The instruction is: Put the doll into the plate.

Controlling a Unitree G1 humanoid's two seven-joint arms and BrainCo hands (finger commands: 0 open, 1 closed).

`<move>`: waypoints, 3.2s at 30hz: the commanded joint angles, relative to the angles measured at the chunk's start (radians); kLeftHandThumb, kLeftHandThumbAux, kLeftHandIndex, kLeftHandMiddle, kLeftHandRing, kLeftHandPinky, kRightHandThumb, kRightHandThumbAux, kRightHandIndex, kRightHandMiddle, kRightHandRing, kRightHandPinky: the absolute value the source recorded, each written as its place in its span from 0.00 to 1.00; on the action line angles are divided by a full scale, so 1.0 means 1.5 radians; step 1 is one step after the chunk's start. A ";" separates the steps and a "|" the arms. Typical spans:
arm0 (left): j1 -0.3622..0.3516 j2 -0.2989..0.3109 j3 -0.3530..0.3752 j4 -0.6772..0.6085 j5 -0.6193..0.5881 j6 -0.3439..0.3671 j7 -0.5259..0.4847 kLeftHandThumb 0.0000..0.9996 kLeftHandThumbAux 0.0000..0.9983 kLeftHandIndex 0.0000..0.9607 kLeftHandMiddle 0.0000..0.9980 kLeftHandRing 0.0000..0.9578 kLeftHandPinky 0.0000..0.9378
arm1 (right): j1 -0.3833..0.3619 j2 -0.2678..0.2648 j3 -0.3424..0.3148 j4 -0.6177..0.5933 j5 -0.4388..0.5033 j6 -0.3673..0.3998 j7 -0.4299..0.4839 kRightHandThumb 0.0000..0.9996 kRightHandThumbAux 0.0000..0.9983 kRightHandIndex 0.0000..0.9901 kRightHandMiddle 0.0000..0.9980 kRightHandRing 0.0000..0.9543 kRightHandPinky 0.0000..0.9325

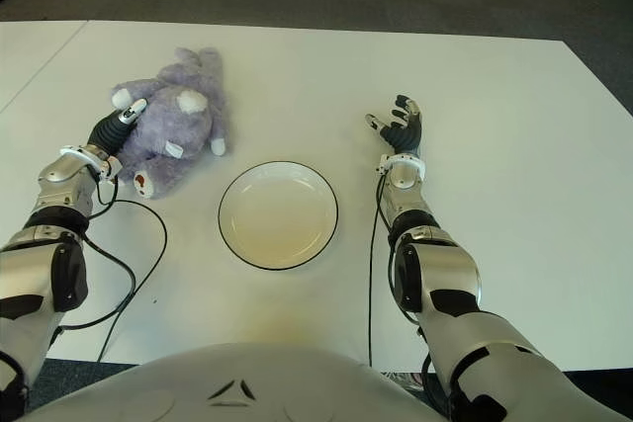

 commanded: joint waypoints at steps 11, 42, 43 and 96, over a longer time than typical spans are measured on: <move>0.127 -0.022 -0.039 -0.200 -0.038 -0.016 -0.086 0.00 0.28 0.00 0.13 0.12 0.10 | 0.105 0.034 -0.006 0.068 0.010 0.077 0.014 0.21 0.84 0.17 0.21 0.24 0.28; 0.164 -0.023 -0.082 -0.380 -0.092 0.072 -0.170 0.00 0.21 0.02 0.13 0.12 0.13 | 0.103 0.032 0.013 0.068 -0.011 0.077 -0.004 0.18 0.84 0.16 0.20 0.22 0.24; 0.163 -0.024 -0.083 -0.379 -0.092 0.072 -0.168 0.00 0.21 0.02 0.14 0.13 0.14 | 0.103 0.032 0.015 0.069 -0.013 0.077 -0.005 0.16 0.84 0.15 0.20 0.21 0.21; 0.088 0.123 -0.372 -0.302 0.533 -0.180 0.348 0.31 0.58 0.11 0.16 0.23 0.30 | 0.102 0.034 0.026 0.067 -0.011 0.082 -0.018 0.21 0.85 0.15 0.24 0.25 0.25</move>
